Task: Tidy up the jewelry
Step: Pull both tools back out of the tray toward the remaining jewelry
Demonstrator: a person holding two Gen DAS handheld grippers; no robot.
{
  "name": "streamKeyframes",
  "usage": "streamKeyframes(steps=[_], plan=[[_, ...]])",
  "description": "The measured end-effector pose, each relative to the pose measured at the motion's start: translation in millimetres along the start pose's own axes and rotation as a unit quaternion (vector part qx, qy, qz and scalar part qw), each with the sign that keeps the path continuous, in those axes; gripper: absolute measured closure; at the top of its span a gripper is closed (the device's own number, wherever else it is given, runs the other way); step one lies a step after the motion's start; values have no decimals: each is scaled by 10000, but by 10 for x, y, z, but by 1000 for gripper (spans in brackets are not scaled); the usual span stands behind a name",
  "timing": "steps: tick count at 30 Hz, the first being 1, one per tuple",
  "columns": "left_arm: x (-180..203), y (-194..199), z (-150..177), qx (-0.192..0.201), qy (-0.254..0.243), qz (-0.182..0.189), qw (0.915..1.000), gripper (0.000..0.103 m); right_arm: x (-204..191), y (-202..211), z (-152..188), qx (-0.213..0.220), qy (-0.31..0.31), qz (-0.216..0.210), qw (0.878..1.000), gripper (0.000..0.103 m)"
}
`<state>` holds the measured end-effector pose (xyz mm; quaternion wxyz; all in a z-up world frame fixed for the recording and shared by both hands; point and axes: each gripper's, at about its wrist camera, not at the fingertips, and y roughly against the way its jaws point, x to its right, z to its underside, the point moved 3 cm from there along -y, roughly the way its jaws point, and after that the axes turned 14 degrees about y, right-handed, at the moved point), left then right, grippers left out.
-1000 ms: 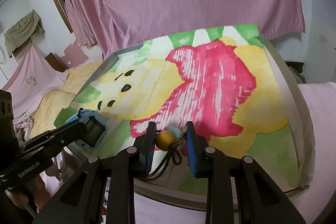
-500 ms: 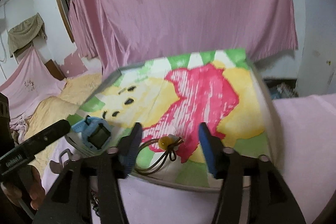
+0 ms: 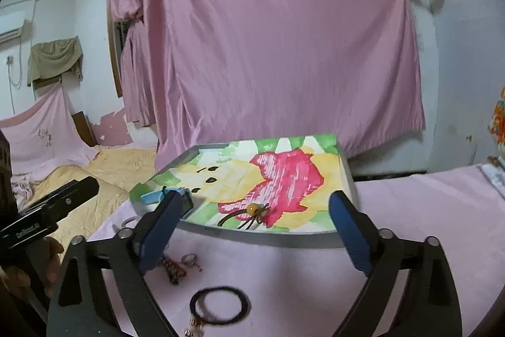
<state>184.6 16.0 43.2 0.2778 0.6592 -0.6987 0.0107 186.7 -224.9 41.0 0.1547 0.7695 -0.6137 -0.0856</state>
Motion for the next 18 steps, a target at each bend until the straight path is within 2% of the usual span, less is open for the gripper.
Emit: streamKeyframes(steps=[10,18], plan=[[-33,414,280,185,-397,-127,9990,1,-245,633,136,508,478,226,9973,10],[-129,533,435,78,-524,-244,9983,1,-321,729,289,361,496,236,9978,10]])
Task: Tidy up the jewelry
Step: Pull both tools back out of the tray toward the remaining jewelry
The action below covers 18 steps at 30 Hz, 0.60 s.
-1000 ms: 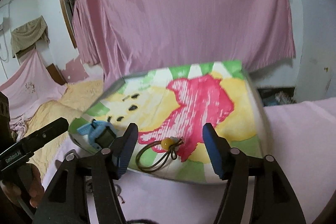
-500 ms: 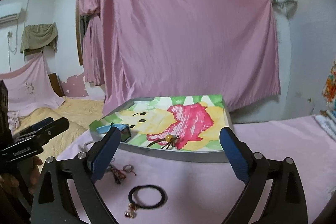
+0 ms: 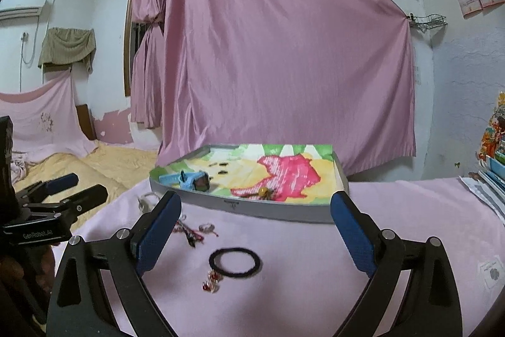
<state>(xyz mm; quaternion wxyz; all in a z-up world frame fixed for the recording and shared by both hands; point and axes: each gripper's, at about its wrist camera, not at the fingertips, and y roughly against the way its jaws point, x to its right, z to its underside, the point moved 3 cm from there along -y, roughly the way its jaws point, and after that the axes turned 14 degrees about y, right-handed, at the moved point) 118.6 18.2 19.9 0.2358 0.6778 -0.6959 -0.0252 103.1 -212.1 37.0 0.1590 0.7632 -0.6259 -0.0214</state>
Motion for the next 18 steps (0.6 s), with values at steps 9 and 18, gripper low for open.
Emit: streamKeyframes(steps=[9,18], plan=[[-37,-59,84,-261,-193,-138,9994,1,-55,-150,190,-493,39,-133,9987,10],[-123,-271,109,-798,-126,-256,9964,1,-36,-437,307,-1164,-118,-316,9926,10]])
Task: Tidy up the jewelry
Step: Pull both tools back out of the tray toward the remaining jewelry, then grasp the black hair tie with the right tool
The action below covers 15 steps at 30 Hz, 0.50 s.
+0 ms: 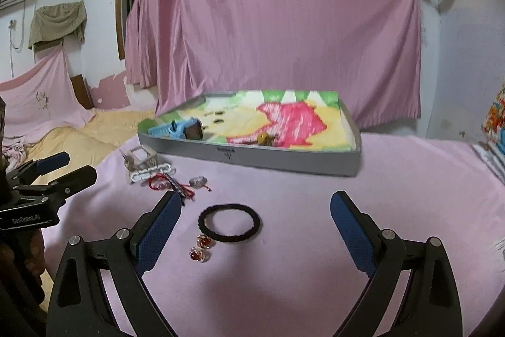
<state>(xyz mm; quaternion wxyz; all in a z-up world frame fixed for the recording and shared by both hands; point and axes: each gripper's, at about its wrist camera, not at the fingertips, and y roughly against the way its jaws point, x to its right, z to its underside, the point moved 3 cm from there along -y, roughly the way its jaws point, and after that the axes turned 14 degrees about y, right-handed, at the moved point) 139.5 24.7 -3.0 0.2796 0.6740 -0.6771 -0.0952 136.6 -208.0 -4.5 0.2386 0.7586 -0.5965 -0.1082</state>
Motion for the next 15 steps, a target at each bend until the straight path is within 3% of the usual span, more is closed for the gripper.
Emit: streamKeyframes(steps=[8,12,15], plan=[[15,-258,-2,-643,303,260,9971,1,79,-319,54,-672,-353,-275,9967,11],[67,-347,11,-865,451,467,9941,1,83,-415,84,-918,-380,-377,9943,40],[83,-423,18,-972,517,459,9929,9,83,-488,99,-1081,-418,-489,9921,43]])
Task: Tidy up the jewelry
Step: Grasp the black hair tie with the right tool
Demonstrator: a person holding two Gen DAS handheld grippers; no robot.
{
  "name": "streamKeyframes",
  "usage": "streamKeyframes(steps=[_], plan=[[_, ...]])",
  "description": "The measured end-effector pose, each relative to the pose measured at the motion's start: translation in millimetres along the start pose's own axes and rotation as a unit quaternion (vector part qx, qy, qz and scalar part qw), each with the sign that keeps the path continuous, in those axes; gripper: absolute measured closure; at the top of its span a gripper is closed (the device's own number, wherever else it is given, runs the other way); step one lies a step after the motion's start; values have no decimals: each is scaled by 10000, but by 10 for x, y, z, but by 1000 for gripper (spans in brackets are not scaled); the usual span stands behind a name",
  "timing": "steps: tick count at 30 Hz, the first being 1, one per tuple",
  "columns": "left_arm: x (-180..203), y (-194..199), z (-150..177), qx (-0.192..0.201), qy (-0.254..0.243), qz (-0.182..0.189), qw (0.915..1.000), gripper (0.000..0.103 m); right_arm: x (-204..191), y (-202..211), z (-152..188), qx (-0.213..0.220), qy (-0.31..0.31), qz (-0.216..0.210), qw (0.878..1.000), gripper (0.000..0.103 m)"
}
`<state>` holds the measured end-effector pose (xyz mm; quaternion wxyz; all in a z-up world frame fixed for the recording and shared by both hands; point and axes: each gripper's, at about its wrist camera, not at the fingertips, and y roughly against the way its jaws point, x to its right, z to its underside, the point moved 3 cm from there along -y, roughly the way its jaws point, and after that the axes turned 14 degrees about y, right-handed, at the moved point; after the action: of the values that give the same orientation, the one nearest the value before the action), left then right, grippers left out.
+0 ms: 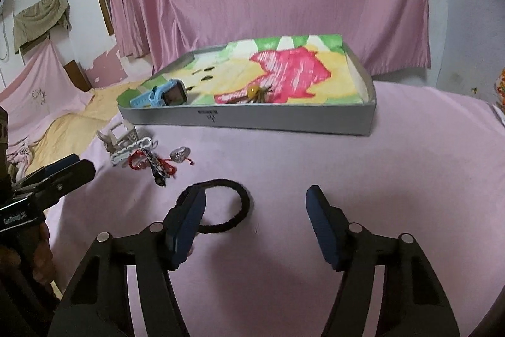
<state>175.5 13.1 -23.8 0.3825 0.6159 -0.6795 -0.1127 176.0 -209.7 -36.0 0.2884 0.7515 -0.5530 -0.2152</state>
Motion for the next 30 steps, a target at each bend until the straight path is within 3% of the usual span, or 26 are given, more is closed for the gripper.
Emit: streamKeyframes(steps=[6,12,18,26,30], plan=[[-66,-169,-42,-293,301,28,9991,42,-17,-121,-29,-183,28,-128,9997,62],[-48,-268,-54,-398,310,61,9987,58,-65,-201,-46,-326,101,-262,9991,73],[-62,-358,-53,-629,422,101,9971,73,-116,-219,-70,-383,254,-253,9986,74],[-56,-406,-38,-766,416,85,9962,94,-138,-217,-79,-434,405,-162,9981,91],[-43,-415,-26,-799,382,81,9960,96,-131,-211,-69,-420,397,-255,9980,97]])
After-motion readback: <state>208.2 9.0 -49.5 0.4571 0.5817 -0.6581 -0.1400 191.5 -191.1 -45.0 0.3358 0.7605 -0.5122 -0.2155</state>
